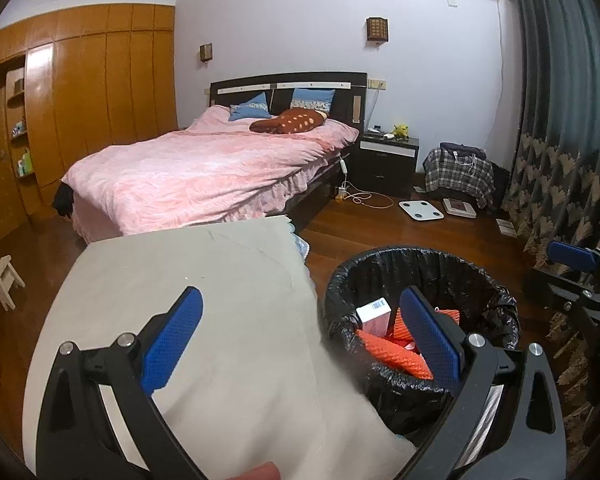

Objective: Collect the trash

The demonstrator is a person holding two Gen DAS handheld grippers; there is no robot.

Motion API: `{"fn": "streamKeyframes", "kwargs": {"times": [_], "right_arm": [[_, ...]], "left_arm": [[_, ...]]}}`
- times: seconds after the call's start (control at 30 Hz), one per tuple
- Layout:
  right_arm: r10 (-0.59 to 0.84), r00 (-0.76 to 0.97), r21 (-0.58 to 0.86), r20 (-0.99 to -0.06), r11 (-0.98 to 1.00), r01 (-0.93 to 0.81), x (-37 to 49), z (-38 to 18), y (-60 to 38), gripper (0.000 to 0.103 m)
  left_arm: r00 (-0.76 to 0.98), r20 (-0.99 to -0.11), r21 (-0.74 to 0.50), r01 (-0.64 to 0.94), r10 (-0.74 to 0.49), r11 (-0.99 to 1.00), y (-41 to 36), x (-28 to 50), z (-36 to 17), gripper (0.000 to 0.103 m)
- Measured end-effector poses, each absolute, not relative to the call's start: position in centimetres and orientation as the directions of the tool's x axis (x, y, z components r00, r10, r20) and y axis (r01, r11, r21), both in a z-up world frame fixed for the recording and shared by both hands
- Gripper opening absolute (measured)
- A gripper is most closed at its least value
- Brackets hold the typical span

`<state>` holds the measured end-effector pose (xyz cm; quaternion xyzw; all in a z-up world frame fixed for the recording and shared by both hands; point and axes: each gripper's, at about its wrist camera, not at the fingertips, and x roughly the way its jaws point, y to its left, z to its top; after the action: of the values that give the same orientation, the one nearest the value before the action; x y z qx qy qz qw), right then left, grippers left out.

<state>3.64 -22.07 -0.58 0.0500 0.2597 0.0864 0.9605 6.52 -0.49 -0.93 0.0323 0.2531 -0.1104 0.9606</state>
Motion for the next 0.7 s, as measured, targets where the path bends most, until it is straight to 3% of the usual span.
{"fn": "streamKeyframes", "kwargs": {"times": [0.7], "right_arm": [[0.207, 0.863, 0.131, -0.461, 0.978, -0.164, 1.9, 0.6, -21.2, 0.097]], "left_arm": [[0.881, -0.44, 0.016, 0.199, -0.172, 0.98, 0.4, 2.8, 0.4, 0.096]]}}
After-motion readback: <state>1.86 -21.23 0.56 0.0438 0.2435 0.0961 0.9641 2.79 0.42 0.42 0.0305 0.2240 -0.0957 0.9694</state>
